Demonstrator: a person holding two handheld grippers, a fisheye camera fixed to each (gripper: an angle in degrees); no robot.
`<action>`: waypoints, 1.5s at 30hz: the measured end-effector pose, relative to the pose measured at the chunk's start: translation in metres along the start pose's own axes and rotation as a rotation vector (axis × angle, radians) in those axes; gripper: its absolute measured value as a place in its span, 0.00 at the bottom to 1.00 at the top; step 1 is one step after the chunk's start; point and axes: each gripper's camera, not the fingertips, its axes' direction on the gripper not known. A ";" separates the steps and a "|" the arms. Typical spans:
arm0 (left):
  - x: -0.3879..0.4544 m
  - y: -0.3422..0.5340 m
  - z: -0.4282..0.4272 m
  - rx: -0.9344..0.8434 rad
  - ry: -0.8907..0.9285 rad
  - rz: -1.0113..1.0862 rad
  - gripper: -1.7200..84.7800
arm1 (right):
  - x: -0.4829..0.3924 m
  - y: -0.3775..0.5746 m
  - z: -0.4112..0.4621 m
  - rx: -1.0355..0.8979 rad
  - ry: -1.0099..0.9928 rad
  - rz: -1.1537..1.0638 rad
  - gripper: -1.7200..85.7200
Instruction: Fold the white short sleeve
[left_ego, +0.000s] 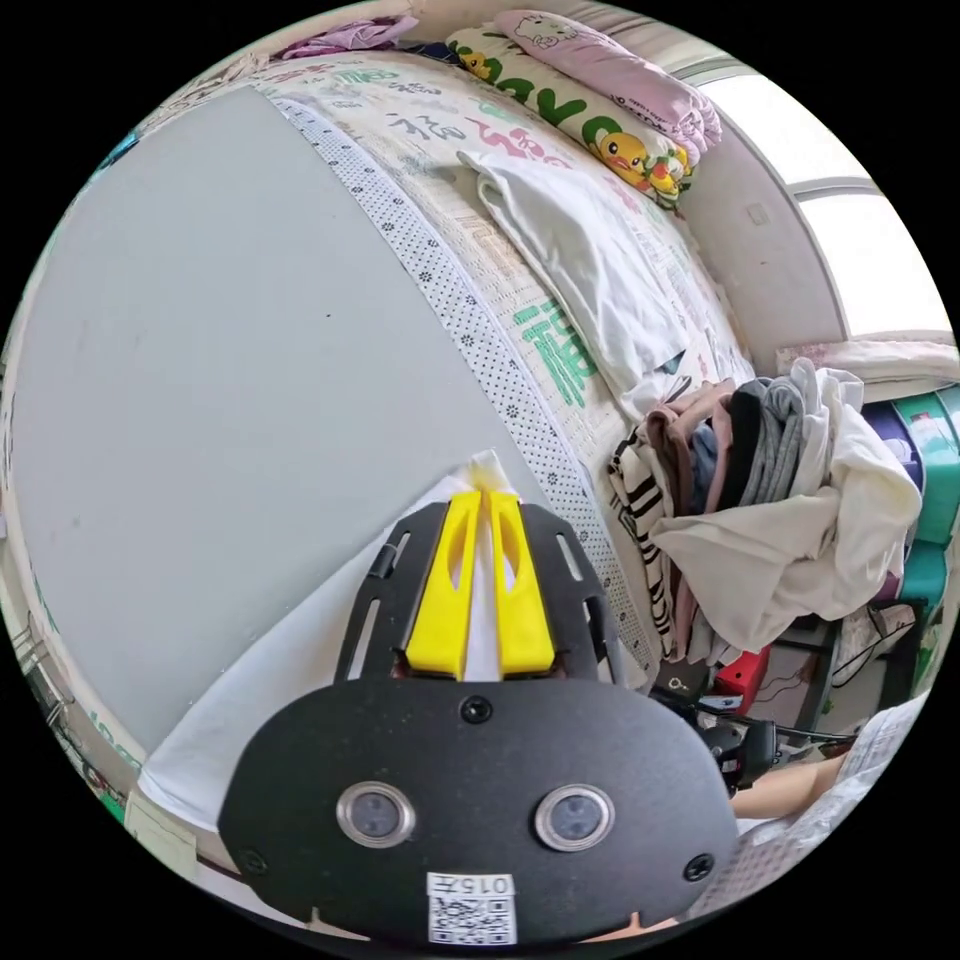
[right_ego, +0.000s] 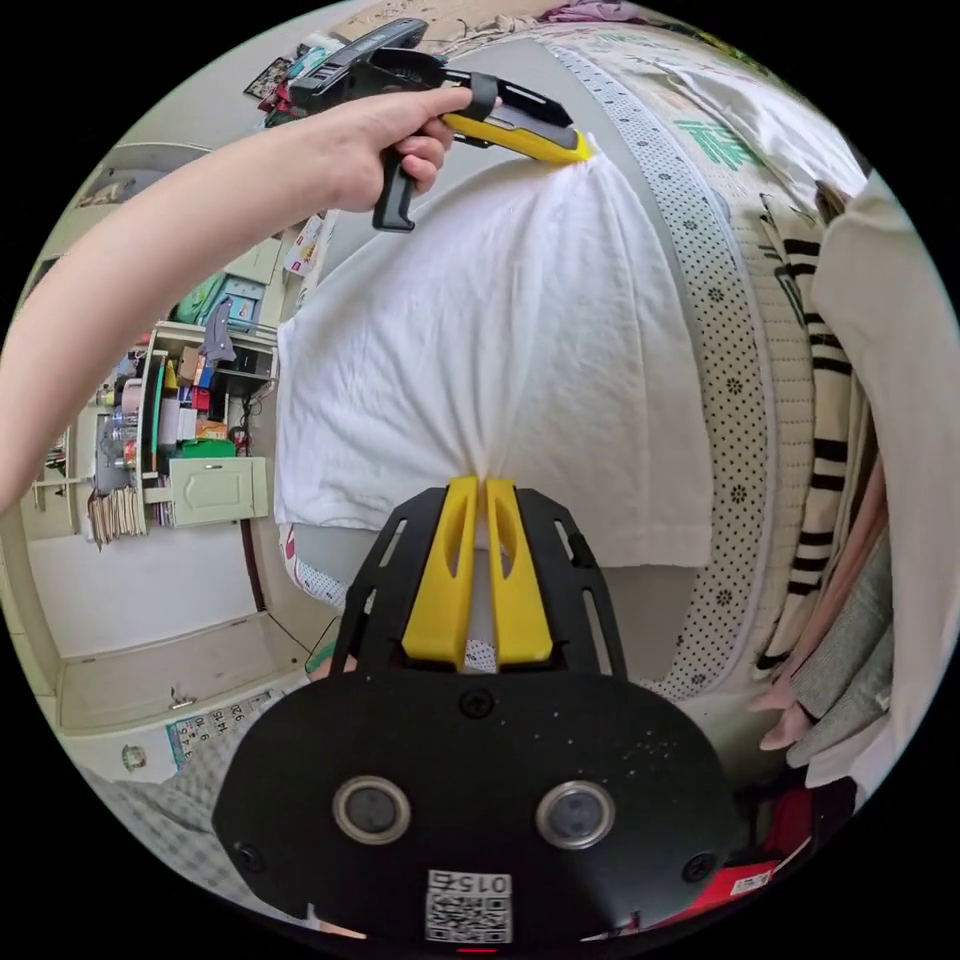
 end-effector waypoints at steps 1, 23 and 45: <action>0.001 -0.003 0.001 -0.002 -0.003 0.002 0.04 | 0.000 0.002 -0.001 0.005 0.001 0.000 0.04; 0.026 -0.079 0.014 -0.093 -0.199 0.201 0.06 | 0.063 0.056 -0.053 0.090 0.154 0.170 0.03; -0.109 0.019 -0.170 0.387 0.389 0.163 0.02 | -0.099 0.138 -0.148 0.245 0.052 -0.354 0.01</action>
